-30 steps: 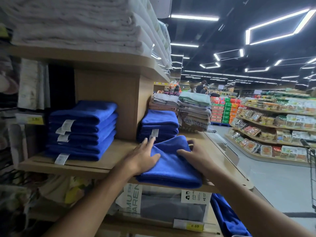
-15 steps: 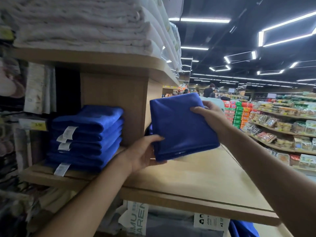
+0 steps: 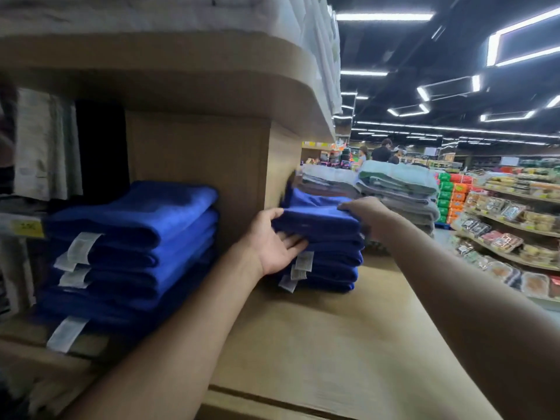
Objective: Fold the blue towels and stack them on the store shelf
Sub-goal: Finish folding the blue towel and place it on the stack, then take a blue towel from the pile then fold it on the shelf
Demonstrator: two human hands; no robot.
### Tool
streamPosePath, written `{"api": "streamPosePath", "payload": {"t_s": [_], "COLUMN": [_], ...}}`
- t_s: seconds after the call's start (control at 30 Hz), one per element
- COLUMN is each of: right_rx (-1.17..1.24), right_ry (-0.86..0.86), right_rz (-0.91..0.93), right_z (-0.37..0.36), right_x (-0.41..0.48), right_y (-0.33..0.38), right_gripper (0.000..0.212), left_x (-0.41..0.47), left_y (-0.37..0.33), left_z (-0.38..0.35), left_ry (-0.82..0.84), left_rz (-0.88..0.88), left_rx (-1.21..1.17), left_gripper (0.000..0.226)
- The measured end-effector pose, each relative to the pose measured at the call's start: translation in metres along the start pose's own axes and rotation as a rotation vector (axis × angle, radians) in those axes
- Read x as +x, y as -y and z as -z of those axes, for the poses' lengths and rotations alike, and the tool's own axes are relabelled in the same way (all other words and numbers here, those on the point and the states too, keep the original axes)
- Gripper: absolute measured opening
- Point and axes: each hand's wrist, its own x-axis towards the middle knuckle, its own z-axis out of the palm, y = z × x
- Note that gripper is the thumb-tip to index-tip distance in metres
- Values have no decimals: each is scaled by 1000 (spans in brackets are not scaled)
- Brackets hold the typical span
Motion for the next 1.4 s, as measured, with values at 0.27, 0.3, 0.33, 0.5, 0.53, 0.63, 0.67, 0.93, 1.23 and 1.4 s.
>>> {"api": "streamPosePath", "payload": {"t_s": [0.27, 0.3, 0.33, 0.5, 0.53, 0.63, 0.67, 0.93, 1.23, 1.4], "right_rx": [28, 23, 15, -165, -206, -285, -297, -225, -653, -960], "right_ry": [-73, -42, -3, 126, 133, 117, 106, -132, 39, 51], "right_rz": [166, 185, 202, 246, 275, 329, 333, 78, -134, -50], "right_z": [1, 2, 4, 44, 59, 113, 131, 243, 184, 148], "right_x": [8, 0, -8, -68, -82, -121, -132, -179, -225, -237], "right_y": [-20, -20, -21, -25, -25, -29, -32, -126, -273, -301], "right_gripper": [50, 49, 49, 43, 36, 12, 8, 18, 17, 53], "left_x": [2, 1, -1, -16, -23, -49, -58, -110, -116, -122], "left_y": [0, 2, 6, 35, 42, 67, 77, 151, 151, 149], "left_z": [5, 5, 4, 4, 5, 0, -3, -20, -20, -23], "left_ry": [-12, -73, -150, -230, -182, 17, 67, 175, 96, 98], "left_rz": [-37, -61, -98, -348, -383, -407, -395, -112, -154, -159], "left_rx": [172, 326, 531, 1247, 1366, 1739, 1855, 2243, 2260, 2274], "left_gripper": [21, 19, 20, 45, 49, 37, 31, 75, 76, 73]}}
